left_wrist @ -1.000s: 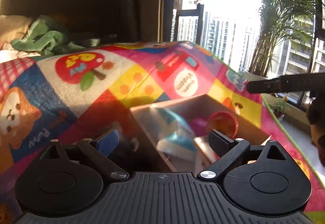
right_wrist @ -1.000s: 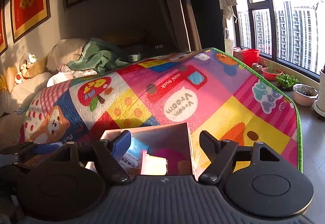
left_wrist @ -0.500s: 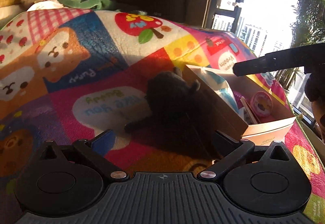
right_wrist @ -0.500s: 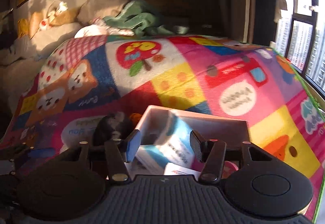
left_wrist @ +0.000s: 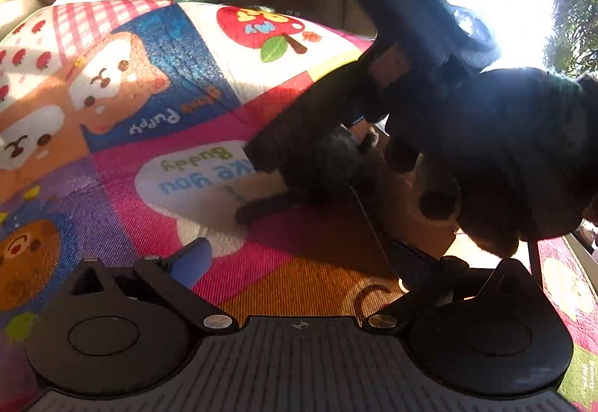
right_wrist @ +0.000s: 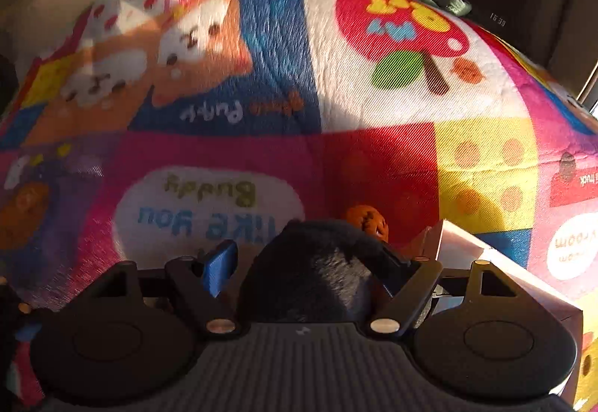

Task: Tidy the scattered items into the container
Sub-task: 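Grasp the black plush cat with the left gripper while right grasps the orange pumpkin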

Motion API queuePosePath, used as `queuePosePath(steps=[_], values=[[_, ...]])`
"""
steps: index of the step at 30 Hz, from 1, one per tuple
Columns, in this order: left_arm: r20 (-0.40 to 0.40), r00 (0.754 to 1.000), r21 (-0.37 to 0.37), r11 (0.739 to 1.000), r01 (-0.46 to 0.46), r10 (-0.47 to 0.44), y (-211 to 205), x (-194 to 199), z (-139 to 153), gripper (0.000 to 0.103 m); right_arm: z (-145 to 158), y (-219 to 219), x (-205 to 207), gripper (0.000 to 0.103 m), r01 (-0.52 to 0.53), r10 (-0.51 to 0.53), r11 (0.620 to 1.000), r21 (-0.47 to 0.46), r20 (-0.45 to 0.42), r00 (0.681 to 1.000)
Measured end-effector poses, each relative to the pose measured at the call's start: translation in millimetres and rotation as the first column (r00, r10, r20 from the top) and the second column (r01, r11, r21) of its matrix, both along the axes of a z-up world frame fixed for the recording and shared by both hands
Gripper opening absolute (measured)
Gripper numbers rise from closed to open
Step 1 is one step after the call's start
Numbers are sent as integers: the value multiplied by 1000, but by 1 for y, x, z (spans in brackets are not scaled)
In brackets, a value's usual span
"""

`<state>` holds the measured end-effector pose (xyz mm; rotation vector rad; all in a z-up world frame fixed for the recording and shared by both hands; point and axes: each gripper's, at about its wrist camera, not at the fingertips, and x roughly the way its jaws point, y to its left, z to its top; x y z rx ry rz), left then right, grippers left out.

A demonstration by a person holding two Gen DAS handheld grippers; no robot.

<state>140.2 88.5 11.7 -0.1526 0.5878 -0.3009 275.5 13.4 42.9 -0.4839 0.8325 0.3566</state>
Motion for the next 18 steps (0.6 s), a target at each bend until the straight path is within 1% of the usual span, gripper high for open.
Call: queuePosePath(steps=[1,2,6,8,10,12,14,15,16,17,18], values=[[4,1000,-1,1000,1,-1,0,0,0,103,0,2,-3,67,-1,1,1000,-19,15,1000],[9,1000,-2,1000,0,0,1,-1,1,103,2,2,-5,65,-7,7,1000,-16,19,1000],[45,999,-20,1000,-12,13,4,-5,4,103,19,-4,-22,62,-15,15,997,74,-6,1000],[87,996,-33,999,-25,28,7,-11,8,103,33,-9,-35,62,-20,24,987,157,-27,999],[123,992,-47,998,-28,33,10,-21,16,103,48,-20,-46,62,-11,37,958,287,-87,995],[170,985,-68,998,-10,21,13,-39,26,103,59,-34,-55,62,15,63,906,424,-169,984],[199,980,-77,997,20,-5,14,-55,30,103,60,-45,-60,62,60,95,851,521,-265,959],[205,979,-70,997,34,-18,13,-62,31,103,57,-48,-64,63,73,119,834,547,-307,944],[203,979,-57,997,43,-31,12,-67,29,103,53,-48,-68,65,75,141,828,555,-336,931],[196,980,-41,998,52,-43,10,-69,27,103,50,-47,-71,67,69,149,834,548,-344,927],[181,982,-27,998,59,-53,7,-69,23,103,49,-45,-74,67,56,149,844,534,-334,931]])
